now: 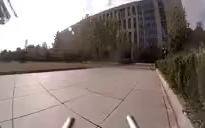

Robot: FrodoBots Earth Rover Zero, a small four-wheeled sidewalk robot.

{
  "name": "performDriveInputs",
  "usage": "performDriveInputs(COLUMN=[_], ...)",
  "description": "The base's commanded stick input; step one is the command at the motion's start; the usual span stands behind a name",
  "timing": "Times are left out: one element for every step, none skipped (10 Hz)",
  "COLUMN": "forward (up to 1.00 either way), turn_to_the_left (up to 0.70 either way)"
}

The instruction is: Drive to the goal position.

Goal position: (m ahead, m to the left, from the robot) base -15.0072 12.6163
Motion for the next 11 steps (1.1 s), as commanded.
performDriveInputs(forward=[0.62,0.7,0.7,0.7,0.7,0.7,0.7,0.7,0.7,0.7,0.7], turn_to_the_left=[0.27,0.35,0.35,0.35,0.35,0.35,0.35,0.35,0.35,0.35,0.35])
